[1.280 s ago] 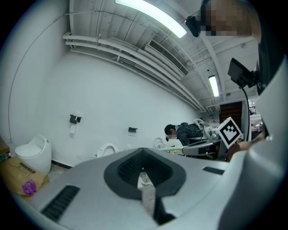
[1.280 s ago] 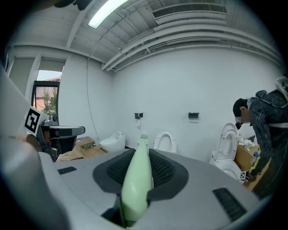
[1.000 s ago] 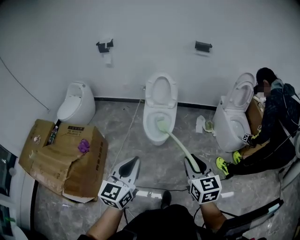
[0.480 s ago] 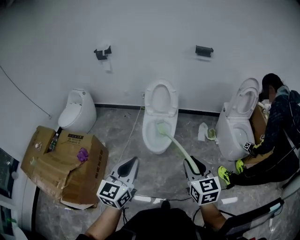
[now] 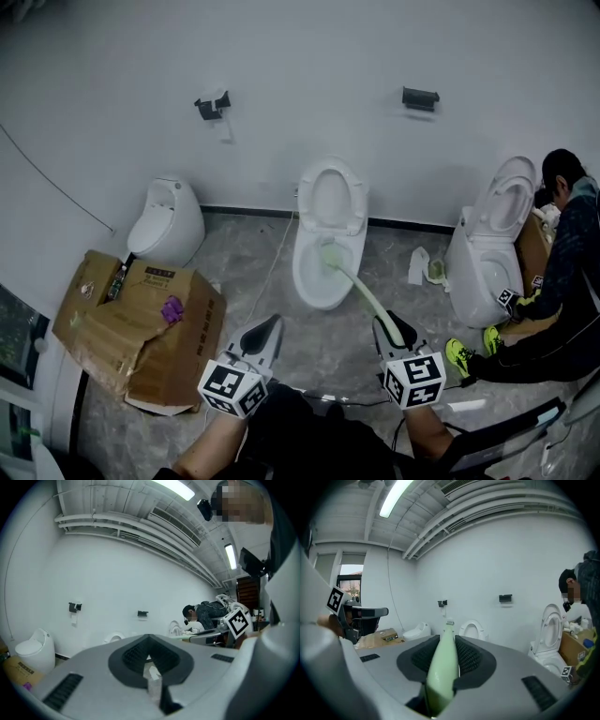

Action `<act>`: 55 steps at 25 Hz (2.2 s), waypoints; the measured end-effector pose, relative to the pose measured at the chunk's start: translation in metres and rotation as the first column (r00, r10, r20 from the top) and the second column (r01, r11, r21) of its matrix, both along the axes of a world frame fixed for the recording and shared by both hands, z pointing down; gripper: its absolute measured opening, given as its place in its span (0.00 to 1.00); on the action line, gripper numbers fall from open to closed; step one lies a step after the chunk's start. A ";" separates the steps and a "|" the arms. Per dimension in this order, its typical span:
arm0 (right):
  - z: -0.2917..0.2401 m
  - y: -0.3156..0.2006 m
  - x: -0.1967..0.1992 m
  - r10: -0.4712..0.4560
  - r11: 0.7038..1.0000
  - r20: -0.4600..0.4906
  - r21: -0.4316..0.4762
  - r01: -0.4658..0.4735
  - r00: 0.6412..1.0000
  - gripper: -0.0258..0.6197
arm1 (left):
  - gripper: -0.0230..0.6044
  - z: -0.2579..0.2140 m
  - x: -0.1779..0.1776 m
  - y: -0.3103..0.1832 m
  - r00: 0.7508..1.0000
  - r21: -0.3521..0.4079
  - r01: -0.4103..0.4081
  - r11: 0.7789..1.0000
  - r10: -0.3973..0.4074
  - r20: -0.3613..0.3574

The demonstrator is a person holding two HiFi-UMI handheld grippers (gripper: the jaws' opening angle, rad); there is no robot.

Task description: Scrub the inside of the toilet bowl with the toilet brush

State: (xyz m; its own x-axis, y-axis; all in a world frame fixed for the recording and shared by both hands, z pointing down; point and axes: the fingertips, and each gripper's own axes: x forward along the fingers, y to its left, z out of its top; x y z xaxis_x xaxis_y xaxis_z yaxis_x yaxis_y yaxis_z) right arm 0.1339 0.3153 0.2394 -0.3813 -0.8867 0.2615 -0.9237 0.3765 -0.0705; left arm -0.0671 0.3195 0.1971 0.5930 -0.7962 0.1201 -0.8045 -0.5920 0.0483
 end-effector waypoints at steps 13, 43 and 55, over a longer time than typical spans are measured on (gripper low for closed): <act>-0.006 -0.068 0.007 0.021 1.000 -0.027 0.013 -0.020 0.999 0.21 | 0.05 0.004 0.011 -0.083 0.999 0.008 -0.026 1.000 0.026 -0.034; 0.006 -0.259 -0.079 0.060 0.997 -0.099 -0.037 -0.063 0.993 0.21 | 0.05 0.031 -0.070 -0.292 0.991 -0.038 -0.123 0.992 0.121 -0.048; 0.017 -0.307 -0.067 0.027 0.998 -0.103 -0.057 -0.033 0.994 0.21 | 0.05 0.040 -0.056 -0.331 0.992 -0.072 -0.113 0.991 0.108 -0.062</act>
State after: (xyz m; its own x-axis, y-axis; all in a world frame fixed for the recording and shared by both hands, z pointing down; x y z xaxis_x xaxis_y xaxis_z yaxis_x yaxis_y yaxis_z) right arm 0.0665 0.0087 0.2565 -0.3231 -0.8795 0.3494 -0.9382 0.3461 0.0037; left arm -0.1229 -0.0113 0.2373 0.6845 -0.7154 0.1404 -0.7290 -0.6699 0.1405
